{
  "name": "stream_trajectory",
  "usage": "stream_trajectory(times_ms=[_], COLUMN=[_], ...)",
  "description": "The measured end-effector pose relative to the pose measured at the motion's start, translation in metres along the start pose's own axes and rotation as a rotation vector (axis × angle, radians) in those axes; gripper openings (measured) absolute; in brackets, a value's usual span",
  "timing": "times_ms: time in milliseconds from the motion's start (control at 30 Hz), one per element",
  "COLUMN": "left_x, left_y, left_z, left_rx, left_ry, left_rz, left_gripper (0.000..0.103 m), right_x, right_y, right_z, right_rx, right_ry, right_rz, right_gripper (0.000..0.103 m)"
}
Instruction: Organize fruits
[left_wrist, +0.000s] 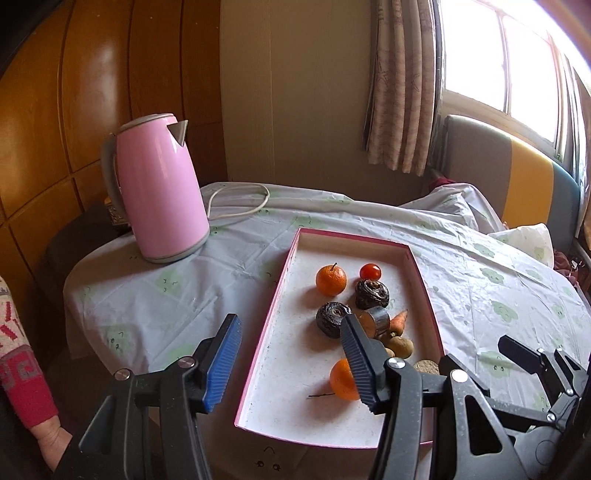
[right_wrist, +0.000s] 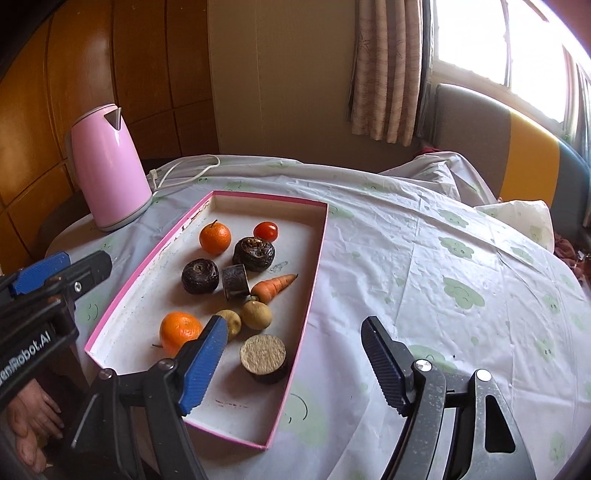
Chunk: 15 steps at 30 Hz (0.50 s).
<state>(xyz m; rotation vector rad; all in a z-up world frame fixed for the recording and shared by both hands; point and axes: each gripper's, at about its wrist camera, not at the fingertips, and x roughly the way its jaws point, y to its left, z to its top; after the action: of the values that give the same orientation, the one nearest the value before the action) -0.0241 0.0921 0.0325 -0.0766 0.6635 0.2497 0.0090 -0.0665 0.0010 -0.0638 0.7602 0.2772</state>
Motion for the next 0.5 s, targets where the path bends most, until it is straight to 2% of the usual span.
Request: stream_trajectory(times_ms=[500], left_x=[-0.0048], left_y=[-0.0014], left_z=[-0.0003], left_rx=[-0.003], left_ry=[0.019], left_rz=[-0.017], left_gripper=[0.056], right_x=[-0.0087], right_y=[0.0053], right_z=[-0.0024], right_rx=[-0.001], right_ry=[-0.018], right_rz=[0.008], right_gripper=[0.078])
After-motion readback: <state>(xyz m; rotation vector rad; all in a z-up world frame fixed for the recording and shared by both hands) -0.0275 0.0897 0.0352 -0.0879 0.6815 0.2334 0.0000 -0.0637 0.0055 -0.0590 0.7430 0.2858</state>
